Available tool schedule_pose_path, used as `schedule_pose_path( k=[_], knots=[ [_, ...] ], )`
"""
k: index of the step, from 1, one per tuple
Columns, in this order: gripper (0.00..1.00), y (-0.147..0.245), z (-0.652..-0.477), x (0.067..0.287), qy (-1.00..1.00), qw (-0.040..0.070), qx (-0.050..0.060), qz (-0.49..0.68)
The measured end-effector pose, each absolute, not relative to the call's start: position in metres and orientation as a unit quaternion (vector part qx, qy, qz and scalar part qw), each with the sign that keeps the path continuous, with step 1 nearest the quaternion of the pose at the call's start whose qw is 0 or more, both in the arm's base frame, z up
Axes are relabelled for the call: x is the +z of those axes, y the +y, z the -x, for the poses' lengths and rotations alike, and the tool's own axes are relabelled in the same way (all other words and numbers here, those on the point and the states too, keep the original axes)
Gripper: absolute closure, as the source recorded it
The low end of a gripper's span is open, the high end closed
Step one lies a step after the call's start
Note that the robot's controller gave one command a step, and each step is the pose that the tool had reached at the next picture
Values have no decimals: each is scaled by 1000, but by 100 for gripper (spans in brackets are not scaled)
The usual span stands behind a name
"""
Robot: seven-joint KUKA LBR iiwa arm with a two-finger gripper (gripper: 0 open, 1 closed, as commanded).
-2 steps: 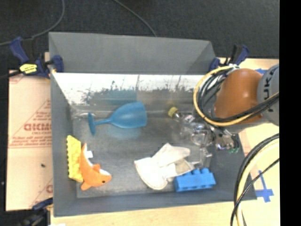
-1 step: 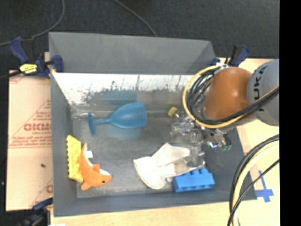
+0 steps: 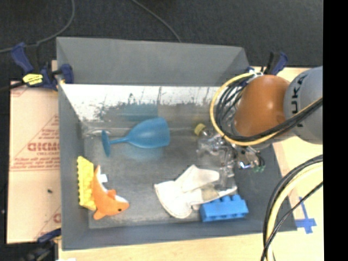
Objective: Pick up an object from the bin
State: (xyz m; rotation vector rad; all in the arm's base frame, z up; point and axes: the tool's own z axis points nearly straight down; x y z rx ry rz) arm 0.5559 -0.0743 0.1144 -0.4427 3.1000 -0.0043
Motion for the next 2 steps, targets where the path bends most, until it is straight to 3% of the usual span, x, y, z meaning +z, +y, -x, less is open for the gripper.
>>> schedule_pose_path(
  k=[1,2],
  knots=[
    [0,-52,-556,72,986,8,-4,166],
    [100,-51,-549,72,988,6,-2,152]
  ],
)
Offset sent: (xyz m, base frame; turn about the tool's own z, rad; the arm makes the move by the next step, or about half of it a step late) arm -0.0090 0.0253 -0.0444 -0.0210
